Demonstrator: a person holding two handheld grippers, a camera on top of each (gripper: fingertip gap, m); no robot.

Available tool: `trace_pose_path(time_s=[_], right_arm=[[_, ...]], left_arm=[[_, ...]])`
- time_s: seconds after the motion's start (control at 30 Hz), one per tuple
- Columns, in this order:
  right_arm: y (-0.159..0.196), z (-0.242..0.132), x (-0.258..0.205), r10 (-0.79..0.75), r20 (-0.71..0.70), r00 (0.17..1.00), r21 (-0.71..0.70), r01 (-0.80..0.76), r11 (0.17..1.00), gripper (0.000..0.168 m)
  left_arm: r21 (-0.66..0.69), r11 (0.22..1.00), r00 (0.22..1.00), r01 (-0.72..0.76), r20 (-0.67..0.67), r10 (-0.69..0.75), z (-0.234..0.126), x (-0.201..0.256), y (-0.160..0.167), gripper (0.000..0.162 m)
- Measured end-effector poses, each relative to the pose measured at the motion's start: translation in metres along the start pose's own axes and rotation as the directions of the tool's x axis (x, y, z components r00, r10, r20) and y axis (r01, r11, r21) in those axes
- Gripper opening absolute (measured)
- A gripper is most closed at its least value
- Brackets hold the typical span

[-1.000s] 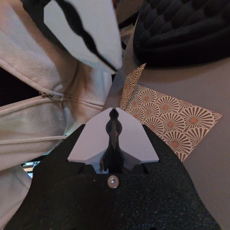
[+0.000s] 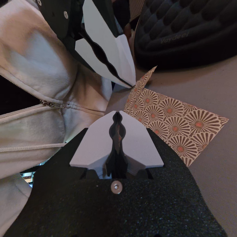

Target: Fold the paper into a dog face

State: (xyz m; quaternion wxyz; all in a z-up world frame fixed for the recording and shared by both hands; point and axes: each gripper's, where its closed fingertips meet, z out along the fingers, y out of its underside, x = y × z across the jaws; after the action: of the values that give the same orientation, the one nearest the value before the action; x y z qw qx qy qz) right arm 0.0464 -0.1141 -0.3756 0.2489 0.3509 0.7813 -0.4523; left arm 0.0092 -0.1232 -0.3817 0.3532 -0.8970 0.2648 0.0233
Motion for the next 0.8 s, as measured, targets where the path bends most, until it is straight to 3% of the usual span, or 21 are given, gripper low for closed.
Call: trace_pose_path(time_s=[0.07,0.17,0.23,0.3,0.47,0.53,0.67,0.8], right_arm=[[0.000,0.000,0.000,-0.001,-0.001,1.000,0.000,0.001,1.000,0.000],[0.000,0.000,0.000,0.005,0.005,1.000,-0.001,-0.005,1.000,0.000],[0.000,0.000,-0.001,0.004,0.002,1.000,0.000,-0.004,1.000,0.000],[0.000,0.000,-0.001,0.003,0.001,1.000,0.001,-0.003,1.000,0.000],[0.001,0.000,-0.002,0.002,0.002,1.000,0.005,-0.002,1.000,0.000],[0.006,-0.006,-0.015,-0.024,0.077,0.997,-0.010,0.025,1.000,0.000],[0.010,-0.029,-0.010,-0.014,-0.029,0.999,-0.057,0.013,0.998,0.000],[-0.012,-0.007,-0.013,0.014,0.002,1.000,-0.056,-0.014,0.998,0.000]], left_arm=[[-0.055,0.998,0.997,-0.023,0.077,0.027,-0.007,-0.015,0.012,0.001],[-0.061,0.998,0.997,-0.015,0.071,0.019,-0.010,-0.013,0.009,0.001],[0.025,0.998,0.995,-0.063,0.082,0.060,-0.011,-0.008,-0.011,0.000],[0.114,0.992,0.999,-0.047,0.027,0.044,-0.007,0.004,-0.028,0.000],[0.060,0.994,0.994,0.095,-0.064,-0.091,0.011,0.006,-0.017,0.000],[0.063,0.986,0.984,0.151,-0.107,-0.144,0.012,0.006,-0.017,0.000],[0.071,0.987,0.984,0.144,-0.112,-0.135,0.012,0.006,-0.017,0.000],[0.073,0.990,0.989,0.120,-0.101,-0.112,0.012,0.006,-0.017,0.000]])
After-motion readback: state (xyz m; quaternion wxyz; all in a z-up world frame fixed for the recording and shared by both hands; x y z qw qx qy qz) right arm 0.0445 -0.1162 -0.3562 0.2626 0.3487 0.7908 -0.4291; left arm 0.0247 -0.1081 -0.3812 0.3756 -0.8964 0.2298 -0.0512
